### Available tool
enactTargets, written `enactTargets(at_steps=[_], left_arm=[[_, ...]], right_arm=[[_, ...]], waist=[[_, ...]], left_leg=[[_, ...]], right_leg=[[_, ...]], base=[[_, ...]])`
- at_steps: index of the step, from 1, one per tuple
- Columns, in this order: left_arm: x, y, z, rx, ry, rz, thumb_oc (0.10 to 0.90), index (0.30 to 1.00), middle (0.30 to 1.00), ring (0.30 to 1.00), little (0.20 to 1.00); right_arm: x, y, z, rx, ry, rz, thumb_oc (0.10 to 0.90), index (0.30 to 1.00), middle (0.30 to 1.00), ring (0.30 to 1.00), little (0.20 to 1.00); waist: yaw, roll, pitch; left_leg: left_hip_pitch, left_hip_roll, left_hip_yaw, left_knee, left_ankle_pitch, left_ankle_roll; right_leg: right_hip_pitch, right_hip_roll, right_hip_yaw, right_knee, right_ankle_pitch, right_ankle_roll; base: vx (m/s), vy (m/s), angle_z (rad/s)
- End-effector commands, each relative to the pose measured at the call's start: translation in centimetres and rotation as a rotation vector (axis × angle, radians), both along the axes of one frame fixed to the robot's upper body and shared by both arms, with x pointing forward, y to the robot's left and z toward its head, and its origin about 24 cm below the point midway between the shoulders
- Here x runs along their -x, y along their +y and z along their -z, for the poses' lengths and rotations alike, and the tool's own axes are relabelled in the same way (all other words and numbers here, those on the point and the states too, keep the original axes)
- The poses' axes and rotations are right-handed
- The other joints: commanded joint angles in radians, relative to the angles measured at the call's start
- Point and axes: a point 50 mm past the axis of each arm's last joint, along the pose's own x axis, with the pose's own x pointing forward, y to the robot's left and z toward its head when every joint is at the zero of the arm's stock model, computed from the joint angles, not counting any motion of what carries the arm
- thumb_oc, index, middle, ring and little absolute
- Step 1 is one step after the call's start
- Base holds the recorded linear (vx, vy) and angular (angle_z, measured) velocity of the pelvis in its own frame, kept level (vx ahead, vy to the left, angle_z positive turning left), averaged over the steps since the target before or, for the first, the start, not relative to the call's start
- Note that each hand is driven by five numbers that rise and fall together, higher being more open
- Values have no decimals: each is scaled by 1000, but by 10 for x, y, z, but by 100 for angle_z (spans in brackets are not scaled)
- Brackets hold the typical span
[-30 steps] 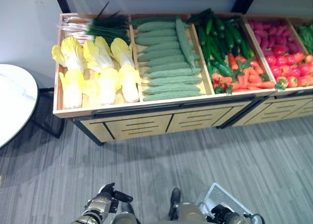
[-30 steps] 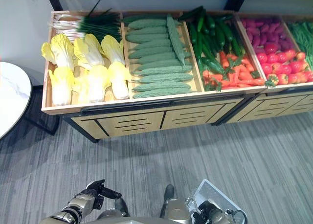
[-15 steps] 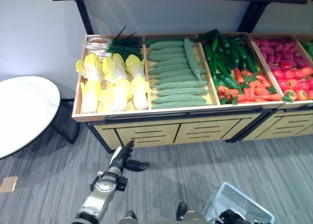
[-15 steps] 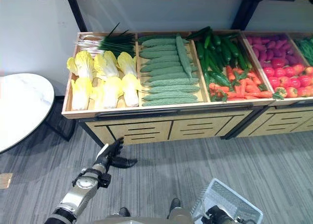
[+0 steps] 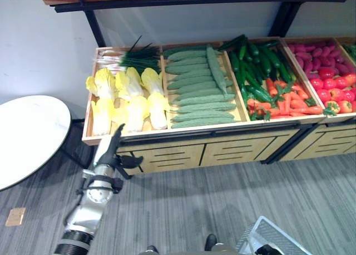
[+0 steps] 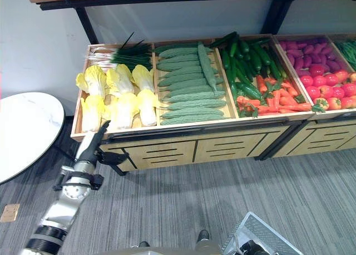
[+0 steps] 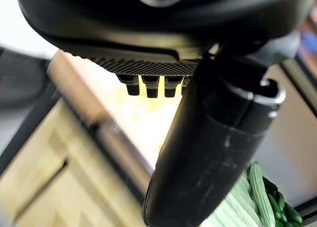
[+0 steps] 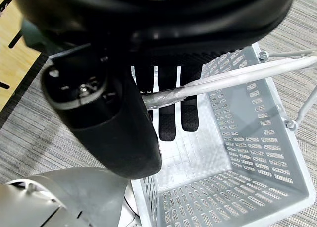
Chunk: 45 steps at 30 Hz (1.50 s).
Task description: Get the vegetables into the basket
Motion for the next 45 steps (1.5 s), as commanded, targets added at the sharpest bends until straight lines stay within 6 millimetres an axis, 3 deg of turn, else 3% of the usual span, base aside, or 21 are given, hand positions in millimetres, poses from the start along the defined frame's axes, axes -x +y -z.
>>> enactTargets(at_steps=[1, 3, 7, 8, 11, 16, 18, 25, 36, 45], left_arm=[[-35, 5, -91, -389, -351, 21, 900, 1000, 1000, 1000, 1000], [-44, 11, -105, -594, -342, 22, 900, 1000, 1000, 1000, 1000], [-54, 21, -112, -815, -288, 24, 900, 1000, 1000, 1000, 1000], [-60, 33, -114, -988, -220, 0, 900, 1000, 1000, 1000, 1000], [-77, 39, -115, -1316, -64, 66, 900, 1000, 1000, 1000, 1000], [-85, 49, -111, -1389, 37, 59, 900, 1000, 1000, 1000, 1000], [-90, 65, -109, -1425, 131, -8, 900, 1000, 1000, 1000, 1000], [-97, 74, -118, -1399, 181, -101, 900, 1000, 1000, 1000, 1000], [-95, 89, -126, -1427, 235, -160, 900, 1000, 1000, 1000, 1000], [-84, 117, -154, -1425, 260, -292, 900, 1000, 1000, 1000, 1000]], right_arm=[[-31, -4, -7, 25, -107, -25, 400, 300, 300, 300, 300], [-29, -7, -8, 33, -111, -26, 400, 300, 300, 300, 300], [-23, -7, -7, 36, -103, -27, 400, 300, 300, 300, 300], [-20, -9, -7, 48, -101, -30, 400, 300, 300, 300, 300], [-11, -14, -7, 70, -88, -28, 400, 300, 300, 300, 300], [-7, -19, -8, 90, -78, -13, 400, 300, 300, 300, 300], [-8, -26, -11, 117, -87, 6, 400, 300, 300, 300, 300], [-20, -37, -17, 156, -116, 27, 400, 300, 300, 300, 300], [-31, -32, -19, 138, -159, 9, 400, 300, 300, 300, 300], [-42, -26, -19, 119, -186, -19, 400, 300, 300, 300, 300]], waist=[[-33, -32, -56], [-48, -23, -65], [-67, -13, -73], [-86, -1, -79], [-117, 21, -77], [-129, 35, -68], [-151, 61, -48], [-163, 94, -11], [-153, 83, 30], [-143, 50, 59]], left_leg=[[8, 17, -24, -39, 44, -78], [14, 16, -17, -41, 45, -81], [22, 15, -1, -43, 46, -85], [25, 13, 9, -46, 48, -87], [17, 6, 27, -49, 51, -91], [-2, 4, 39, -49, 55, -93], [-50, -1, 50, -49, 67, -96], [-146, -7, 49, -49, 87, -98], [-191, -9, 36, -49, 97, -101], [-260, -19, 25, -49, 99, -93]], right_leg=[[47, -44, 68, -20, 35, 101], [45, -41, 80, -24, 40, 102], [42, -37, 94, -32, 49, 106], [36, -35, 106, -35, 53, 109], [8, -37, 129, -39, 71, 118], [-21, -40, 141, -41, 84, 123], [-80, -49, 153, -42, 106, 131], [-184, -63, 162, -40, 140, 138], [-222, -75, 166, -41, 158, 141], [-303, -75, 200, -41, 190, 146]], base=[[10, -15, -13], [18, -8, -16], [19, -6, -14], [34, 1, -25], [11, 10, -31], [-33, 22, -21], [-130, 61, -24], [-86, 39, -3], [-1, 6, 0], [8, 27, -2]])
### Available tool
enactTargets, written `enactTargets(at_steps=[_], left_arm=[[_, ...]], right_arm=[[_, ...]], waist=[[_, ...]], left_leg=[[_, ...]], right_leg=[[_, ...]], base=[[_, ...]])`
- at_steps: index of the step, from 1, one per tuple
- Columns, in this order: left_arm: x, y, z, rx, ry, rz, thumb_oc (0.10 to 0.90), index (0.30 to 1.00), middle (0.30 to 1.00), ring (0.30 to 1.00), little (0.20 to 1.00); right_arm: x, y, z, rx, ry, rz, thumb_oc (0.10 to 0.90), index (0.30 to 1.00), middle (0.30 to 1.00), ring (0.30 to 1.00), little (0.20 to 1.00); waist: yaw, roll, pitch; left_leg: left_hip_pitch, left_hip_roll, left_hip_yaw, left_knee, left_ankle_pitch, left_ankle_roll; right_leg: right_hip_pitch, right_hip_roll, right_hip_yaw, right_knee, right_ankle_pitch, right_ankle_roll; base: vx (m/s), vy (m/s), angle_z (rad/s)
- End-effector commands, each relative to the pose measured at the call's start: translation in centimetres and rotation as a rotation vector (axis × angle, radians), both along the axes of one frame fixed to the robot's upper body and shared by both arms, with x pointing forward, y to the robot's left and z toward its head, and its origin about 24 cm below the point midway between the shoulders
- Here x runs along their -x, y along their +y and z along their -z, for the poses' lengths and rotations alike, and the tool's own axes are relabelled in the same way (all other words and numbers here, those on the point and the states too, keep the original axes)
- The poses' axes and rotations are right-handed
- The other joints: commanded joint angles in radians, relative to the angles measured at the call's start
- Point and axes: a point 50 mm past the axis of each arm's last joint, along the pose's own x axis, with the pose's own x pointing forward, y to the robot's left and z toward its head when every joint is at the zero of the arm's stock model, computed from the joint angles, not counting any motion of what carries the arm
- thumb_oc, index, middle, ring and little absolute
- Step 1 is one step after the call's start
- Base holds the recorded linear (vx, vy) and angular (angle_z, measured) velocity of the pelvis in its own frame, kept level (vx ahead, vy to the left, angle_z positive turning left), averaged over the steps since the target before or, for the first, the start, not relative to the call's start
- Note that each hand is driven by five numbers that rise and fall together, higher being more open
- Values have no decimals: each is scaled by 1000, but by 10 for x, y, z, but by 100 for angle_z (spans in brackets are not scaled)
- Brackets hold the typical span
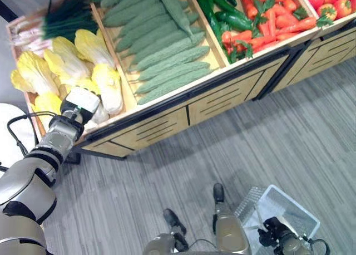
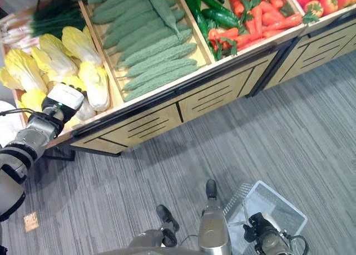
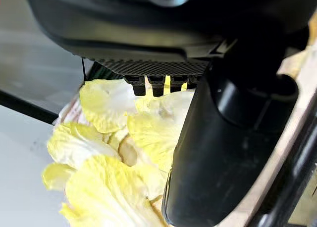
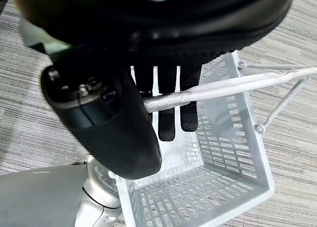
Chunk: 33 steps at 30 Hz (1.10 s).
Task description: Get the vegetables into the basket
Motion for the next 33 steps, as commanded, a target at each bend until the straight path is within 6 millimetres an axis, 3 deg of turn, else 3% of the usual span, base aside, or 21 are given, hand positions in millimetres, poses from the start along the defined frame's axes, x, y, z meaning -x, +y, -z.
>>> enactTargets(at_steps=[1, 9, 10, 11, 20, 27, 33], left_arm=[[8, 44, -77, -49, -236, -181, 900, 1000, 1000, 1000, 1000], [10, 47, -69, -3, -234, -205, 900, 1000, 1000, 1000, 1000], [11, 48, -69, 6, -234, -211, 629, 621, 621, 621, 621], [11, 48, -68, 7, -234, -211, 400, 300, 300, 300, 300], [11, 46, -60, 86, -248, -213, 400, 300, 300, 300, 300], [15, 42, -40, 313, -346, -231, 400, 300, 300, 300, 300], [22, 35, -43, 496, -512, -166, 400, 300, 300, 300, 300]], right_arm=[[14, 0, 5, 15, 53, 17, 400, 300, 300, 300, 300], [-1, 15, 6, -20, 25, -37, 400, 300, 300, 300, 300], [-2, 16, 6, -21, 22, -42, 400, 300, 300, 300, 300], [-2, 16, 6, -21, 22, -43, 400, 300, 300, 300, 300], [1, 20, 9, -27, 49, -69, 400, 300, 300, 300, 300], [11, 21, 13, -30, 87, -50, 400, 300, 300, 300, 300], [28, 25, 19, -42, 140, -14, 400, 300, 300, 300, 300]], waist=[[-7, -56, -54], [4, -104, -26], [4, -108, -26], [5, -108, -26], [19, -136, -41], [34, -146, -75], [51, -153, -121]], left_leg=[[-32, 23, -85, -3, 68, -92], [-53, 10, -100, -3, 53, -76], [-52, 11, -98, -3, 52, -76], [-52, 11, -97, -3, 52, -76], [-6, 12, -103, -3, 35, -70], [45, 12, -123, -3, 19, -64], [92, 15, -145, -3, 6, -62]], right_leg=[[49, -60, 60, -84, 134, 152], [11, -55, 109, -83, 155, 154], [10, -54, 112, -83, 156, 154], [10, -54, 112, -83, 156, 154], [47, -48, 128, -82, 140, 152], [108, -37, 124, -84, 114, 142], [172, -31, 109, -85, 86, 135]], base=[[56, 65, -23], [30, 50, -11], [30, 24, -23], [34, 9, -18], [27, 6, -8], [13, -23, -1], [28, -38, 11]])
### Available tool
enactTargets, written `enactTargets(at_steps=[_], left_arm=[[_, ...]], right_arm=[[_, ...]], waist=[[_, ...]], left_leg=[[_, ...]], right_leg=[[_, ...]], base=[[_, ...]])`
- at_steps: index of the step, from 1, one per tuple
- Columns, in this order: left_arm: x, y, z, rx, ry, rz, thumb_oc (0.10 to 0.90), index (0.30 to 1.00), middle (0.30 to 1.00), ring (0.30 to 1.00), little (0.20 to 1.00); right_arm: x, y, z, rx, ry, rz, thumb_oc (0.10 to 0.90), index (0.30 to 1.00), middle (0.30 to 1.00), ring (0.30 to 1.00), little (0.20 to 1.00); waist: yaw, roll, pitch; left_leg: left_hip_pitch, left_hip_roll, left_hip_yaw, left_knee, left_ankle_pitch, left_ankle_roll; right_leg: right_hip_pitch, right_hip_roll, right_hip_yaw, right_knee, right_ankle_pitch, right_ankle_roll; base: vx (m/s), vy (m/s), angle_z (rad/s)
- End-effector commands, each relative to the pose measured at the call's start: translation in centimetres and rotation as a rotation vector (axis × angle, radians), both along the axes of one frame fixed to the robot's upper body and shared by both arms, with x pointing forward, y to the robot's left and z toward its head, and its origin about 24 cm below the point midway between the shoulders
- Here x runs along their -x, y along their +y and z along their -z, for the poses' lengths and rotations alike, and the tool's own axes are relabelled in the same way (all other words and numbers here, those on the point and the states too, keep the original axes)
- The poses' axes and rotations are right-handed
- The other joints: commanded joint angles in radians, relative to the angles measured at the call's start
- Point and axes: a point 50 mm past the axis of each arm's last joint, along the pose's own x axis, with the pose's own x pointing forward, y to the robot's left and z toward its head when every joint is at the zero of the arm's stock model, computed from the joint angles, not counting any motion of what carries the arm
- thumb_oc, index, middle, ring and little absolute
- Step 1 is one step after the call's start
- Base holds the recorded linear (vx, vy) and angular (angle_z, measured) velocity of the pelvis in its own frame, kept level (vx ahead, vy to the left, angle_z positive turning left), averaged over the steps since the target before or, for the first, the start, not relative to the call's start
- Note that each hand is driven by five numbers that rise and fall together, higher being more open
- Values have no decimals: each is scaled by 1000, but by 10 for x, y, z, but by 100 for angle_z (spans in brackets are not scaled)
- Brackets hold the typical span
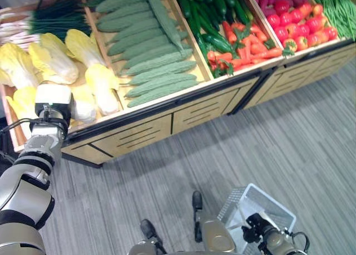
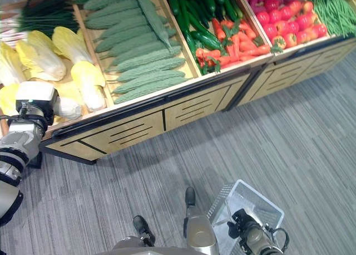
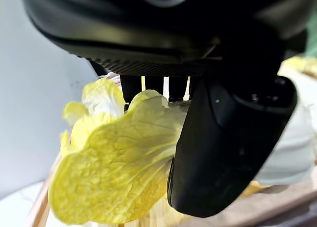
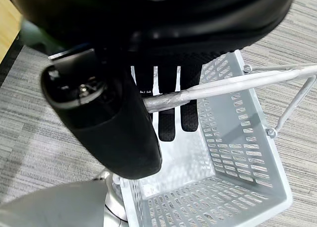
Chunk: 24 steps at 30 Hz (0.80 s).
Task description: Get the vegetables into the basket
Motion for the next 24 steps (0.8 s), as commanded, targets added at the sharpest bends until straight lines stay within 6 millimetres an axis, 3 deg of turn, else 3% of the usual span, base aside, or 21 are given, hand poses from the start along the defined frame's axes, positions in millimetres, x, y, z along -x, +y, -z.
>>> enactTargets(at_steps=[1, 8, 17, 23, 24], left_arm=[[0, 12, -53, -24, -269, -36, 400, 300, 300, 300, 300], [18, -15, -69, -149, -323, 158, 400, 300, 300, 300, 300], [49, -30, -63, -39, -421, 255, 400, 300, 300, 300, 300], [70, -53, -33, 268, -482, 328, 400, 300, 300, 300, 300], [79, -64, -14, 483, -482, 346, 400, 300, 300, 300, 300]], right_arm=[[27, -14, 2, 38, 71, 42, 400, 300, 300, 300, 300], [47, -17, 6, 18, 122, 146, 400, 300, 300, 300, 300], [49, -18, 7, 9, 120, 207, 400, 300, 300, 300, 300], [53, -14, 8, -6, 126, 238, 400, 300, 300, 300, 300], [53, -15, 8, -4, 125, 240, 400, 300, 300, 300, 300]], waist=[[0, 15, -82], [25, 16, -159], [39, 21, -203], [45, 19, -218], [43, 21, -220]], left_leg=[[-29, 6, -117, 0, 7, -56], [23, 8, -142, 0, -8, -52], [36, 10, -158, 0, 0, -52], [39, 11, -171, 0, 2, -50], [41, 10, -176, 0, 2, -48]], right_leg=[[71, -59, 52, -43, 46, 148], [145, -49, 38, -42, 14, 139], [168, -39, 32, -42, 9, 127], [185, -39, 18, -42, 2, 121], [190, -41, 12, -42, 2, 120]], base=[[21, -37, 9], [30, -33, 11], [-19, -21, 3], [-8, -1, 2], [-37, 6, 10]])
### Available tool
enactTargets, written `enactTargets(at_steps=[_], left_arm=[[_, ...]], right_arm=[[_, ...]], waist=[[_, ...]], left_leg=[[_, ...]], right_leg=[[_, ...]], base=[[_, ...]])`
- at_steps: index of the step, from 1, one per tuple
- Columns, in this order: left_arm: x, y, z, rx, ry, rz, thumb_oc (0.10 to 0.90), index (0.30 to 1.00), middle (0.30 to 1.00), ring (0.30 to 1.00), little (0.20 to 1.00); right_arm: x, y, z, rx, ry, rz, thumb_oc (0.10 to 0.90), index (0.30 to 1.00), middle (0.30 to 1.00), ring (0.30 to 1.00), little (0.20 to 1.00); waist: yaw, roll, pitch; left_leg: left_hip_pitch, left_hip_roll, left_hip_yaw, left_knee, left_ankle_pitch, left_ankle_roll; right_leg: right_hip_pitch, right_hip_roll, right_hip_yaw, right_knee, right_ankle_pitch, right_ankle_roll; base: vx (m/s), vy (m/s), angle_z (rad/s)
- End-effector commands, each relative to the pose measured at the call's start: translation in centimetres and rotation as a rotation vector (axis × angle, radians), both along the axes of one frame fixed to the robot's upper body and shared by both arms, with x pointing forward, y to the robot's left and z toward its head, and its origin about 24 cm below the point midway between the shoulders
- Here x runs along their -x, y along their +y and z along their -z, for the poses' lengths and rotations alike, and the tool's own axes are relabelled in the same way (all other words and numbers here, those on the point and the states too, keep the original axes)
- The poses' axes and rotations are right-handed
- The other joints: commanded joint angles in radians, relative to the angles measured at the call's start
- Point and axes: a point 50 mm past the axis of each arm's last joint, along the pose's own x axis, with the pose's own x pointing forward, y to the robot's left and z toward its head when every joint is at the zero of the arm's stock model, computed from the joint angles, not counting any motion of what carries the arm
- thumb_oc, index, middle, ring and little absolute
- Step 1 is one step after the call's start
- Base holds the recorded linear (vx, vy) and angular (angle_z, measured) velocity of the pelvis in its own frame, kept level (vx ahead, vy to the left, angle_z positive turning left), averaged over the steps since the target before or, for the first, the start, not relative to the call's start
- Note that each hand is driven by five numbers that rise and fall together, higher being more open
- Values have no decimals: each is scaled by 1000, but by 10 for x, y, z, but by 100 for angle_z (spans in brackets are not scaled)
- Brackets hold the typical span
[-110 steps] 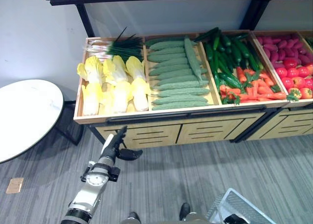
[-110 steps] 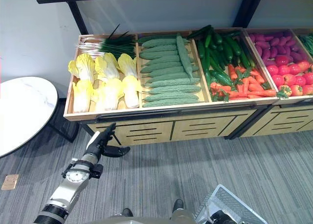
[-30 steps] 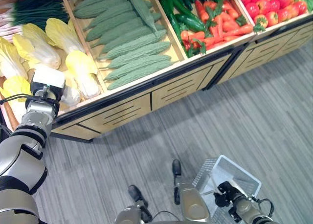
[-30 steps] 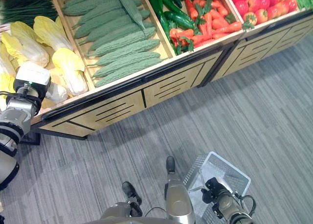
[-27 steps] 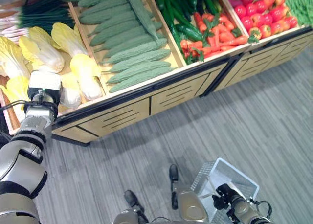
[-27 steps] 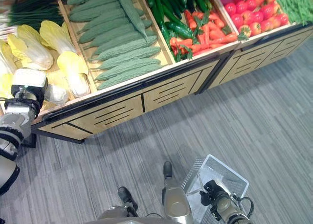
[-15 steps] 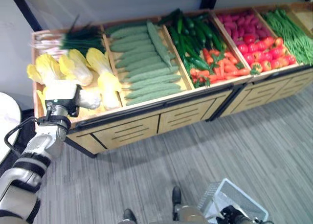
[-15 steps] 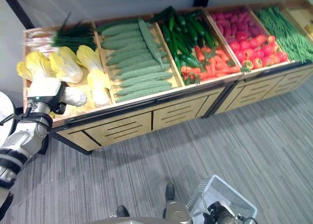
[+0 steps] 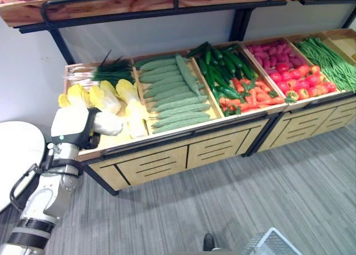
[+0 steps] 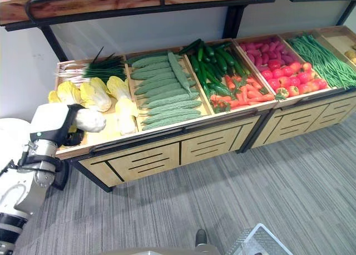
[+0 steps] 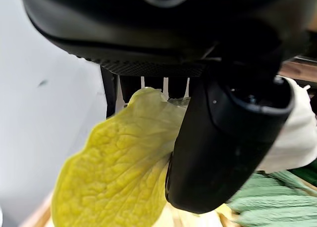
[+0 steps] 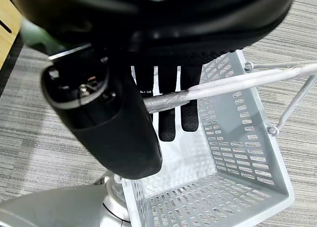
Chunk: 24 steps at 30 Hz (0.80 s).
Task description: Get the vegetables into the basket
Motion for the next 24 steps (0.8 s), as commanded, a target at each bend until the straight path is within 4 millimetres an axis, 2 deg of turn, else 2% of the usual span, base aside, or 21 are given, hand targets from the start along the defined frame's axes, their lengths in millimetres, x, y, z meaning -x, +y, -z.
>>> enactTargets(at_steps=[1, 2, 3, 5, 6, 9, 11, 12, 17, 24], left_arm=[[-3, -15, -36, 341, -254, 108, 400, 300, 300, 300, 300], [2, -26, -19, 534, -213, 135, 400, 300, 300, 300, 300], [3, -25, -19, 538, -212, 135, 400, 300, 300, 300, 300], [5, -37, -2, 700, -150, 169, 400, 300, 300, 300, 300], [5, -37, -2, 704, -149, 170, 400, 300, 300, 300, 300], [8, -58, 13, 865, -64, 243, 400, 300, 300, 300, 300], [11, -60, 13, 821, -40, 256, 400, 300, 300, 300, 300], [10, -60, 6, 744, -56, 274, 400, 300, 300, 300, 300], [14, -62, 0, 742, -71, 292, 400, 300, 300, 300, 300], [-1, -74, -13, 756, -117, 351, 400, 300, 300, 300, 300]], right_arm=[[-33, 0, -4, -3, -109, 34, 400, 300, 300, 300, 300], [-35, 0, -4, -1, -117, 35, 400, 300, 300, 300, 300], [-35, -1, -5, 0, -116, 34, 400, 300, 300, 300, 300], [-37, -1, -5, 4, -131, 30, 400, 300, 300, 300, 300], [-37, -2, -6, 5, -130, 30, 400, 300, 300, 300, 300], [-36, -4, -6, 9, -138, 65, 400, 300, 300, 300, 300], [-33, -2, -5, 6, -133, 83, 400, 300, 300, 300, 300], [-30, -1, -4, 7, -122, 85, 400, 300, 300, 300, 300], [-25, 2, -1, 18, -97, 89, 400, 300, 300, 300, 300], [-27, 3, -1, 29, -116, 118, 400, 300, 300, 300, 300]], waist=[[-21, -31, -42], [-22, -32, -41], [-22, -30, -42], [-25, -32, -42], [-25, -31, -43], [-28, -31, -41], [-27, -33, -40], [-25, -32, -40], [-21, -38, -33], [-37, -49, -10]], left_leg=[[-38, 4, -119, 1, 19, -29], [-37, 4, -122, 1, 21, -26], [-38, 4, -121, 1, 21, -26], [-37, 2, -122, 1, 20, -22], [-37, 2, -123, 1, 19, -22], [-35, -2, -130, 1, 16, -16], [-32, -4, -132, 1, 12, -13], [-32, -4, -133, 1, 10, -13], [-28, -10, -138, 1, 5, -7], [-29, -31, -127, 1, -8, 10]], right_leg=[[60, -38, 54, 14, 4, 102], [61, -41, 53, 18, 6, 101], [59, -41, 53, 18, 6, 101], [59, -44, 54, 22, 7, 102], [60, -44, 53, 23, 6, 102], [61, -50, 51, 34, 3, 102], [62, -52, 51, 42, -1, 102], [62, -53, 49, 44, -5, 102], [64, -60, 49, 55, -10, 105], [35, -85, 67, 97, -1, 123]], base=[[-54, 20, 9], [-44, 20, 6], [-37, 20, 2], [0, 0, 0], [0, 0, 0], [-17, 30, 2], [-9, 39, 8], [6, 10, 5], [-6, 32, 5], [-21, 78, 7]])
